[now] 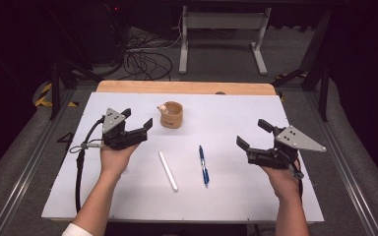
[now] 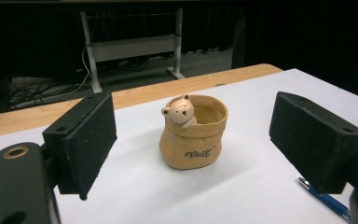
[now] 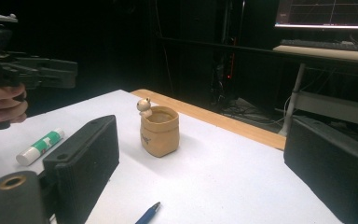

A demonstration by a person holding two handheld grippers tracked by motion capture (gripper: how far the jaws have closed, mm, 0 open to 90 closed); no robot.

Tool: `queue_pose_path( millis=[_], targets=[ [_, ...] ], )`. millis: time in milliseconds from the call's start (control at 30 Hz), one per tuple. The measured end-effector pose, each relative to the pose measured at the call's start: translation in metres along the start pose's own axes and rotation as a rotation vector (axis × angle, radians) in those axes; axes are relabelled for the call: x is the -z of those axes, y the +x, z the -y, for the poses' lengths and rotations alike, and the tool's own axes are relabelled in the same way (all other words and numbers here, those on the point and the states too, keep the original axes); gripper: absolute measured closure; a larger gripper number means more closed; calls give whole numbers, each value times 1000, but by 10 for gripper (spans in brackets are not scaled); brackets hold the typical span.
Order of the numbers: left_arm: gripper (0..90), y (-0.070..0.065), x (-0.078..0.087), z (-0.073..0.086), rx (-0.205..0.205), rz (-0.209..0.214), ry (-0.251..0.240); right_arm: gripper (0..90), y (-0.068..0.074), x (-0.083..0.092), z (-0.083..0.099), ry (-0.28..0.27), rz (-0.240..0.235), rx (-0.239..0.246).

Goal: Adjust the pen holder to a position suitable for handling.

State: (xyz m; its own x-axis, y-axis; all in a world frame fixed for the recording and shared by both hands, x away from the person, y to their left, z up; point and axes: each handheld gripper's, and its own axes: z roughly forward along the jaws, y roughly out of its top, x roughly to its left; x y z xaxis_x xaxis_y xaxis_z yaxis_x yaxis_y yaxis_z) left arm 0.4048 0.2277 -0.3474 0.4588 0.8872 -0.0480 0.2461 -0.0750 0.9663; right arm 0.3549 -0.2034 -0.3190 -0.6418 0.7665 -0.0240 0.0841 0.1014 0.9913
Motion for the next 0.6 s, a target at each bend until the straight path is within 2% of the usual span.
queue_pose_path(
  millis=[133, 300, 500, 600],
  targets=[
    [188, 2, -11, 0, 9, -13, -4, 109, 0, 0, 0, -1, 3, -2],
    [193, 7, -26, 1, 42, -31, 5, 109, 0, 0, 0, -1, 1, 1],
    [203, 6, -42, 2, 30, -53, 16, 109, 1, -1, 0, 9, 2, 3],
    [208, 5, -50, 2, 45, -57, 17, 109, 1, -1, 0, 9, 3, -2]
  ],
)
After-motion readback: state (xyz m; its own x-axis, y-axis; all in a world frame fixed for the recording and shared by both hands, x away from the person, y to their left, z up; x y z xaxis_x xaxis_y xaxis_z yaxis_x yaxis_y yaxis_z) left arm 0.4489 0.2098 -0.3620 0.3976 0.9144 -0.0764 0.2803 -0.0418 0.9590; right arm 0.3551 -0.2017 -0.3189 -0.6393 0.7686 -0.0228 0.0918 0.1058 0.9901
